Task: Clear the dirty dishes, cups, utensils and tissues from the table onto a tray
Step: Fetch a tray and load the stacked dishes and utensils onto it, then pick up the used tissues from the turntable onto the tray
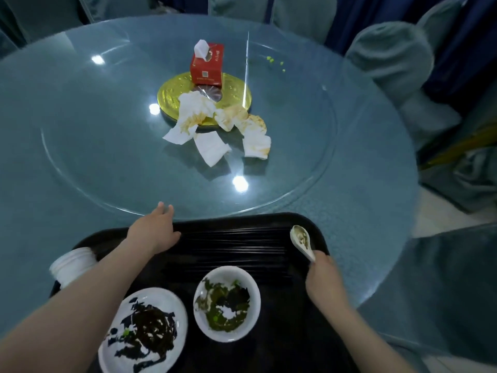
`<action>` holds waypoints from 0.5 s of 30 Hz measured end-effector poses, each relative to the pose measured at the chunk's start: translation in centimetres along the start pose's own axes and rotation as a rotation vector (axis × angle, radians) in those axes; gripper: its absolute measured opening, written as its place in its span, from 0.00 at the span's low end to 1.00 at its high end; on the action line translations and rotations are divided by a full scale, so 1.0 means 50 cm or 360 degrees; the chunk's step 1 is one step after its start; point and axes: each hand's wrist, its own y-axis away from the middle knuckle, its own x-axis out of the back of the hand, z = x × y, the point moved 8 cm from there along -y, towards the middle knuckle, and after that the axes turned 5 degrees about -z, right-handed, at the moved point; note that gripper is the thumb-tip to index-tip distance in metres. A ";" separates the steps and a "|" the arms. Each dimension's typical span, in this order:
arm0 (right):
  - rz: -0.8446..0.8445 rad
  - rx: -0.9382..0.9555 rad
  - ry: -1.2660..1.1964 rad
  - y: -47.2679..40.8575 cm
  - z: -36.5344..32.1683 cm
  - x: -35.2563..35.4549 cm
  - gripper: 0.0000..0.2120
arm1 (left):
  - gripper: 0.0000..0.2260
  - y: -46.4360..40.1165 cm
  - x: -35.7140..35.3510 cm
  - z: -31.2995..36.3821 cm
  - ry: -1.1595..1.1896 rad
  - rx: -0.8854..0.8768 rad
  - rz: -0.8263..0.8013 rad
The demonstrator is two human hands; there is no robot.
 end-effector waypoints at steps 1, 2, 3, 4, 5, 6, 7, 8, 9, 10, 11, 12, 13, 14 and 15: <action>-0.0001 -0.0008 -0.0025 0.009 0.005 -0.003 0.13 | 0.35 -0.001 -0.001 0.000 -0.0008 0.0000 -0.0001; -0.0002 -0.0002 -0.0040 0.016 0.005 -0.005 0.15 | 0.35 -0.002 -0.001 0.001 -0.0016 -0.0003 -0.0001; -0.0010 0.0010 -0.0037 0.022 0.004 -0.006 0.18 | 0.35 -0.002 -0.001 0.001 -0.0024 -0.0007 0.0001; -0.0024 0.0020 -0.0021 0.026 0.002 -0.007 0.20 | 0.35 -0.003 -0.001 0.001 -0.0029 -0.0013 0.0003; -0.0032 0.0024 -0.0005 0.028 0.000 -0.006 0.22 | 0.35 -0.004 0.000 0.001 -0.0029 -0.0018 0.0006; -0.0030 0.0031 0.0008 0.030 -0.002 -0.005 0.24 | 0.35 -0.004 0.000 0.000 -0.0025 -0.0021 0.0008; -0.0016 0.0048 0.0020 0.031 -0.005 -0.002 0.25 | 0.35 -0.004 0.001 -0.001 -0.0020 -0.0022 0.0010; 0.0009 0.0079 0.0032 0.032 -0.010 0.001 0.25 | 0.35 -0.004 0.001 -0.002 -0.0017 -0.0024 0.0010; 0.0041 0.0120 0.0039 0.032 -0.017 0.006 0.25 | 0.35 -0.003 0.001 -0.002 -0.0012 -0.0027 0.0008; 0.0075 0.0162 0.0037 0.032 -0.025 0.011 0.25 | 0.35 -0.003 0.001 -0.002 -0.0003 -0.0030 0.0007; 0.0103 0.0202 0.0032 0.031 -0.035 0.014 0.25 | 0.35 -0.003 0.000 -0.002 0.0012 -0.0032 0.0009; 0.0121 0.0238 0.0033 0.030 -0.045 0.016 0.25 | 0.35 -0.003 -0.002 -0.004 0.0029 -0.0030 0.0012; 0.0125 0.0263 0.0045 0.025 -0.056 0.017 0.26 | 0.35 -0.003 -0.003 -0.005 0.0047 -0.0024 0.0018; 0.0116 0.0275 0.0065 0.019 -0.067 0.017 0.26 | 0.35 -0.003 -0.003 -0.007 0.0065 -0.0019 0.0023; 0.0092 0.0276 0.0092 0.010 -0.077 0.014 0.27 | 0.34 -0.004 -0.003 -0.009 0.0079 -0.0019 0.0029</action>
